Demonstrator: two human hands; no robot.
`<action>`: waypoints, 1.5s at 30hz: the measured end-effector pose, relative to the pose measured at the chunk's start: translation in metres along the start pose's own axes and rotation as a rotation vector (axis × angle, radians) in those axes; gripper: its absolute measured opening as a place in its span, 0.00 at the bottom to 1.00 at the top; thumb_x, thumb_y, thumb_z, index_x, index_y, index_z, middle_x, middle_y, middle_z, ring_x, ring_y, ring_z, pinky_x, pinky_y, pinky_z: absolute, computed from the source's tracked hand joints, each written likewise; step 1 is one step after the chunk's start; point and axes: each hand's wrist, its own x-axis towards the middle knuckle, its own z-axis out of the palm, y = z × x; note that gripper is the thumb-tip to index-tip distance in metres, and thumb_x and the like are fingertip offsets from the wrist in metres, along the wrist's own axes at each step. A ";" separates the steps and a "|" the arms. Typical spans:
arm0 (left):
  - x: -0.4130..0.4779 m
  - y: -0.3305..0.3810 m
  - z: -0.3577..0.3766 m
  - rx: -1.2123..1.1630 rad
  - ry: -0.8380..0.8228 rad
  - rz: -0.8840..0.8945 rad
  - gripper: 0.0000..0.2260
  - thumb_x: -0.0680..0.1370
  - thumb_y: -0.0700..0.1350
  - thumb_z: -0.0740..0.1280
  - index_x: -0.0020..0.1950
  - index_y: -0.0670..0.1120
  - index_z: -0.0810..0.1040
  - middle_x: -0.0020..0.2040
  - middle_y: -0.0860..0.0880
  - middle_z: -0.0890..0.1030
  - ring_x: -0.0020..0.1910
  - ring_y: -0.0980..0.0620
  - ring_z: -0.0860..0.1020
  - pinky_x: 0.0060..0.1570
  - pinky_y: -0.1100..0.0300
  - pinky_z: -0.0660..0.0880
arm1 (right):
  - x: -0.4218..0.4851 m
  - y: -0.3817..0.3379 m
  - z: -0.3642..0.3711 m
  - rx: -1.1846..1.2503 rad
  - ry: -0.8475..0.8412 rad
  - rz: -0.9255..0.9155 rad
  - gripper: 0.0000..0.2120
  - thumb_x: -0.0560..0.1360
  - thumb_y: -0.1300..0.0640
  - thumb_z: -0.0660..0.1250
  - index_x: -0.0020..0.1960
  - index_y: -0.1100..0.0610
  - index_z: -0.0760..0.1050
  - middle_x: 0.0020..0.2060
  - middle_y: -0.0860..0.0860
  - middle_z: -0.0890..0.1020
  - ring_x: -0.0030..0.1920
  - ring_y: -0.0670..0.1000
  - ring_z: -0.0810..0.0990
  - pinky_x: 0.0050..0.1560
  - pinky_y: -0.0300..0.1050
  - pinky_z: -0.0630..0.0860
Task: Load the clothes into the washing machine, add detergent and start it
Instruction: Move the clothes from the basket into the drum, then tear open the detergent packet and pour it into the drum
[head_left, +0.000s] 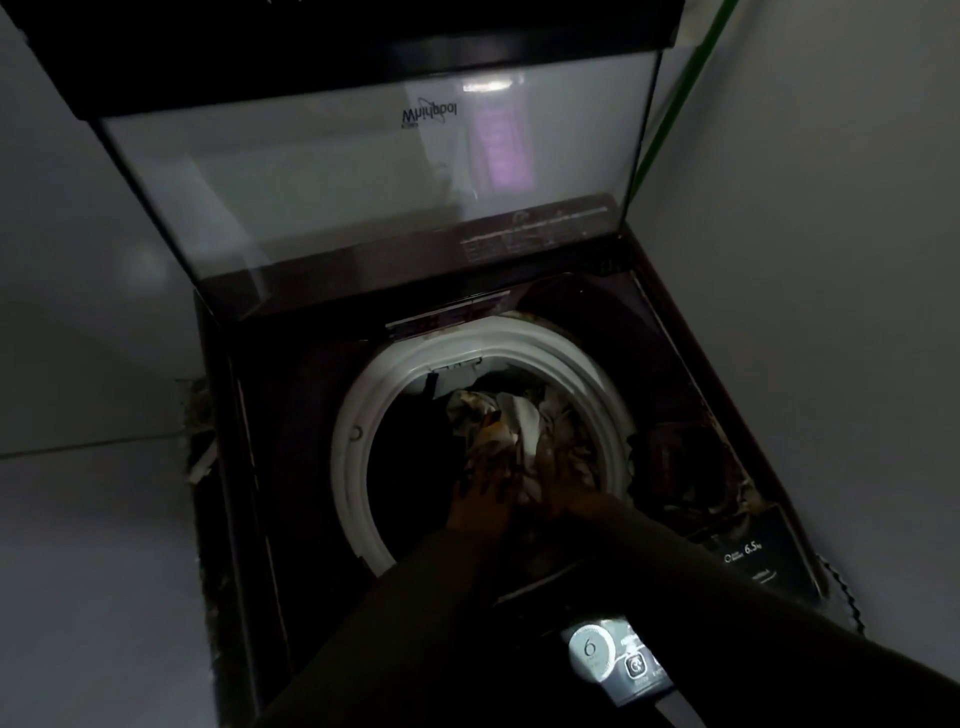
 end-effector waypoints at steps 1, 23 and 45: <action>-0.010 0.011 -0.026 0.048 0.012 -0.003 0.25 0.79 0.58 0.56 0.73 0.47 0.67 0.79 0.43 0.59 0.71 0.40 0.69 0.63 0.43 0.73 | 0.001 0.003 0.004 0.008 -0.004 0.022 0.36 0.81 0.50 0.63 0.80 0.58 0.47 0.79 0.58 0.54 0.78 0.59 0.55 0.67 0.33 0.53; -0.129 0.054 -0.136 0.125 0.173 -0.297 0.31 0.82 0.56 0.54 0.81 0.51 0.44 0.81 0.47 0.43 0.80 0.47 0.42 0.77 0.44 0.48 | -0.116 -0.066 -0.022 -0.318 0.318 -0.434 0.37 0.80 0.42 0.56 0.80 0.56 0.45 0.80 0.56 0.44 0.79 0.58 0.41 0.76 0.61 0.55; -0.354 0.130 -0.033 -0.164 0.806 -1.134 0.35 0.76 0.64 0.39 0.81 0.49 0.53 0.81 0.45 0.52 0.80 0.44 0.48 0.76 0.47 0.44 | -0.237 -0.127 0.075 -0.594 0.220 -1.333 0.36 0.81 0.36 0.50 0.81 0.55 0.45 0.80 0.57 0.45 0.79 0.59 0.40 0.77 0.61 0.51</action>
